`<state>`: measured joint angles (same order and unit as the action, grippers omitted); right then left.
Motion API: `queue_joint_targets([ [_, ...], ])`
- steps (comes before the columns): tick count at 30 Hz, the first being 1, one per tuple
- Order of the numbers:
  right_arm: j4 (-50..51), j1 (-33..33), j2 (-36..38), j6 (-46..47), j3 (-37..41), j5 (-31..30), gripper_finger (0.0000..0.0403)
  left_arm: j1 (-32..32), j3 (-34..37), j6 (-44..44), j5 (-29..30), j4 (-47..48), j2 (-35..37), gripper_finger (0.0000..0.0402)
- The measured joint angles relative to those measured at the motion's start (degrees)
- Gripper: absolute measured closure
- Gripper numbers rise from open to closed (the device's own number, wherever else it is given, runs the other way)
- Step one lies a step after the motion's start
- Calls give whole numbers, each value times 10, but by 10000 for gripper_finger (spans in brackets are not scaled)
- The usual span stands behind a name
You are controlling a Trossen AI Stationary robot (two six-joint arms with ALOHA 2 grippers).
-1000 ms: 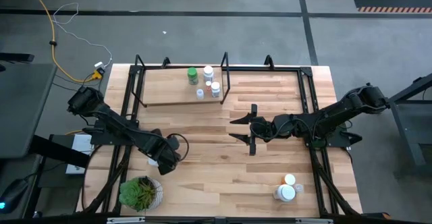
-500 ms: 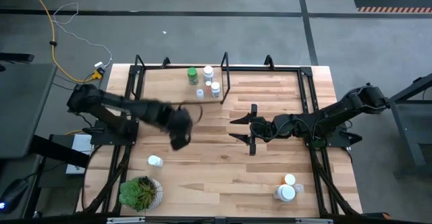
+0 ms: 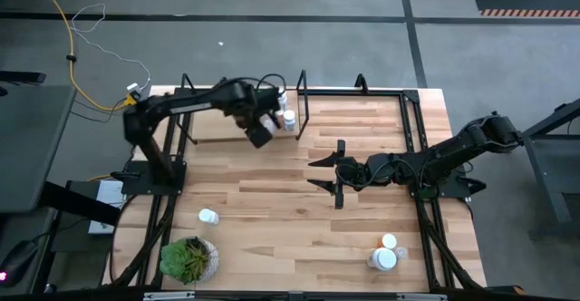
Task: Pick and place medicine bottles onto shelf by color
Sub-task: Put the small blue pill bottle on the shelf
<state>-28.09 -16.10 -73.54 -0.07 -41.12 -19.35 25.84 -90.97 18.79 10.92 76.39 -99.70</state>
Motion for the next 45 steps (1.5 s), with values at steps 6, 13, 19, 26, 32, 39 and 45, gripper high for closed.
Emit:
queue_joint_targets([
  [6, 0, 0, 0, 1, 0, 0, 198, 38, -7, -48, 0, -54, -57, 270],
  [13, 0, 0, 0, 0, 0, 0, 198, 71, -7, -57, 10, -85, -69, 266],
  [19, 0, 0, 0, 0, 0, 0, 198, 94, -6, -53, 17, -97, -69, 262],
  [26, 0, 0, 0, 0, 0, 0, 198, 109, -6, -40, -7, -101, -69, 263],
  [32, 0, 0, 0, 0, 0, 0, 198, 110, -6, -39, -14, -119, -69, 263],
  [39, 0, 0, 0, 1, 0, 0, 198, 110, -6, -32, -14, -121, -69, 263],
  [45, 0, 0, 0, 1, 0, 0, 198, 113, -6, -29, -17, -121, -69, 263],
])
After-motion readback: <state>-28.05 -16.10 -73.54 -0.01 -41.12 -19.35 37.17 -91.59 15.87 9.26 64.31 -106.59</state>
